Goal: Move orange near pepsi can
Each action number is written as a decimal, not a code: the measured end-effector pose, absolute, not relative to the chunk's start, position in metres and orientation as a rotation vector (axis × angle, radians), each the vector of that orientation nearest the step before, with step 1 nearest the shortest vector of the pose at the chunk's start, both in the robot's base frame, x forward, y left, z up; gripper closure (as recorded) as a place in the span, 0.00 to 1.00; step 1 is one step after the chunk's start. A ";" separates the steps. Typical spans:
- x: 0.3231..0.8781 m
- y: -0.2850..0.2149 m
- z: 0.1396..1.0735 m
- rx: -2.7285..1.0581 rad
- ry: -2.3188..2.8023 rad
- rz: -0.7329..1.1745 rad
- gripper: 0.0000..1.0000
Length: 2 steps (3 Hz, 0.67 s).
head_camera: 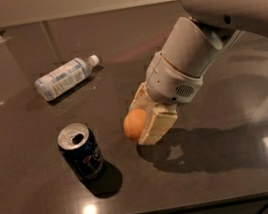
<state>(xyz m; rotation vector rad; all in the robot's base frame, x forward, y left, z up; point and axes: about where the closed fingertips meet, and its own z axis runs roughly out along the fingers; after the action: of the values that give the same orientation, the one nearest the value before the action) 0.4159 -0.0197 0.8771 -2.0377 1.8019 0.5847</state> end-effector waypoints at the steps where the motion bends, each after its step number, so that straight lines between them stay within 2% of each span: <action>1: 0.412 -0.003 0.872 -2.063 1.773 0.564 0.91; 2: 0.414 0.004 0.862 -2.069 1.772 0.550 0.73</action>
Offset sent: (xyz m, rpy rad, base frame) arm 0.0019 0.0305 -0.0277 -0.0201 -0.0336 0.0209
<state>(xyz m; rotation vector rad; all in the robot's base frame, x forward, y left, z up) 0.4137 0.0042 0.8625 -2.0694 1.7718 0.5499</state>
